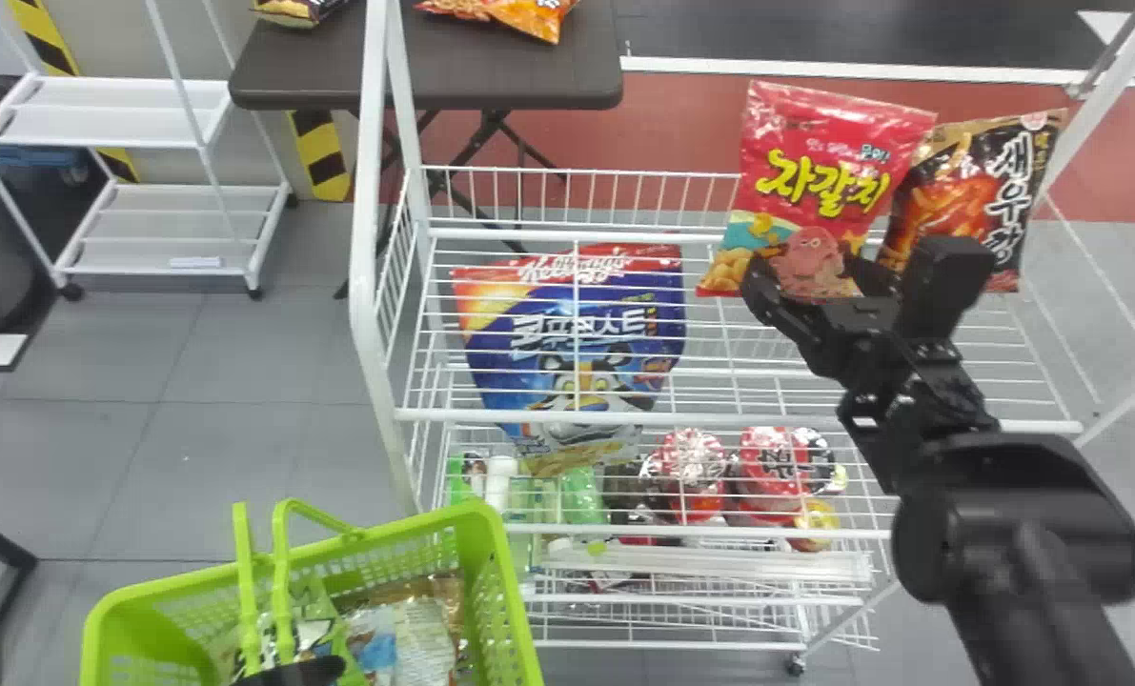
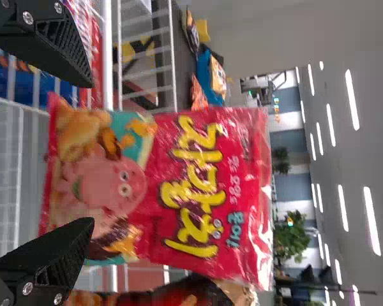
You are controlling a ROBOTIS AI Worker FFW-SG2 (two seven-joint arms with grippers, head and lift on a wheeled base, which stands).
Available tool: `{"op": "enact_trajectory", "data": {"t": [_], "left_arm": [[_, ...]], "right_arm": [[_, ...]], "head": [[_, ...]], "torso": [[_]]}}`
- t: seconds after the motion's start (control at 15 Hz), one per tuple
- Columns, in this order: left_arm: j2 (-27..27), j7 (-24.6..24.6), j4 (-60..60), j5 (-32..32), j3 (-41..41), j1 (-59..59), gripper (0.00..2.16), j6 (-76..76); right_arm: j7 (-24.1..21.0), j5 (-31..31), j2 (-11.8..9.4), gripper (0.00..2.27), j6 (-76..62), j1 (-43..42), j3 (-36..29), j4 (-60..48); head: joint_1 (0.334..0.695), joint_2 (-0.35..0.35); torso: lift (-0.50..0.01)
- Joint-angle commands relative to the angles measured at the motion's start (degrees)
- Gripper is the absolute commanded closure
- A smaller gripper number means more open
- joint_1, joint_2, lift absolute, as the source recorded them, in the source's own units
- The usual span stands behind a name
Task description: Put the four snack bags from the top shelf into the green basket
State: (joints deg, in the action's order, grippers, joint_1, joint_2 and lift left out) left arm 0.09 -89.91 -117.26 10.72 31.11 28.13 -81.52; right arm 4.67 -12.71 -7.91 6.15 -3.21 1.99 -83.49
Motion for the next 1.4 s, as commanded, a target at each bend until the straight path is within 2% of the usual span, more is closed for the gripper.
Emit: {"op": "enact_trajectory", "data": {"t": [0.0,0.13,0.2,0.27,0.33,0.4,0.53,0.87,1.0,1.33], "left_arm": [[-0.24,-0.66,0.01,0.00,0.00,0.09,1.89,0.00],[-0.24,-0.66,0.36,0.00,0.00,0.17,1.89,0.00],[-0.24,-0.66,0.45,0.00,0.00,0.17,1.89,0.00],[-0.24,-0.66,0.54,0.00,0.00,0.26,1.89,0.00],[-0.24,-0.66,0.62,0.00,0.00,0.26,1.89,0.18],[-0.24,-0.66,0.62,0.00,0.00,0.26,1.89,0.00],[-0.24,-0.66,0.62,0.00,0.00,0.35,1.89,0.00],[-0.24,-0.66,0.71,0.00,0.09,0.35,1.89,0.00],[-0.24,-0.66,0.71,0.00,0.09,0.35,1.89,0.00],[-0.24,-0.66,0.71,-0.08,0.18,0.09,1.89,0.00]], "right_arm": [[-0.54,1.10,0.35,0.10,-2.49,-5.31,1.08,7.12],[-2.38,3.21,1.58,0.41,-2.32,-7.60,1.08,9.84],[-2.38,3.57,1.58,0.68,-1.79,-7.95,1.08,10.19],[-2.38,3.74,1.58,1.15,-1.09,-7.95,1.08,10.19],[-2.38,3.83,1.58,1.74,-0.91,-7.51,1.26,9.93],[-2.73,3.74,1.93,2.13,-1.09,-7.07,1.26,9.31],[-2.91,3.83,2.02,2.25,-2.49,-5.40,1.35,7.03],[-1.94,3.30,1.93,2.25,-2.85,2.16,0.29,-3.52],[-0.98,2.86,1.76,2.25,-1.79,7.34,-0.59,-10.55],[4.56,-4.87,1.49,2.25,-0.03,26.68,-1.82,-32.70]], "head": [[0.695,-0.062],[0.695,-0.064],[0.695,-0.065],[0.695,-0.063],[0.695,-0.061],[0.695,-0.060],[0.695,-0.058],[0.695,-0.049],[0.695,-0.046],[0.695,-0.029]], "torso": [[0.000],[0.000],[0.000],[0.000],[0.000],[0.000],[0.000],[0.000],[0.000],[0.000]]}}
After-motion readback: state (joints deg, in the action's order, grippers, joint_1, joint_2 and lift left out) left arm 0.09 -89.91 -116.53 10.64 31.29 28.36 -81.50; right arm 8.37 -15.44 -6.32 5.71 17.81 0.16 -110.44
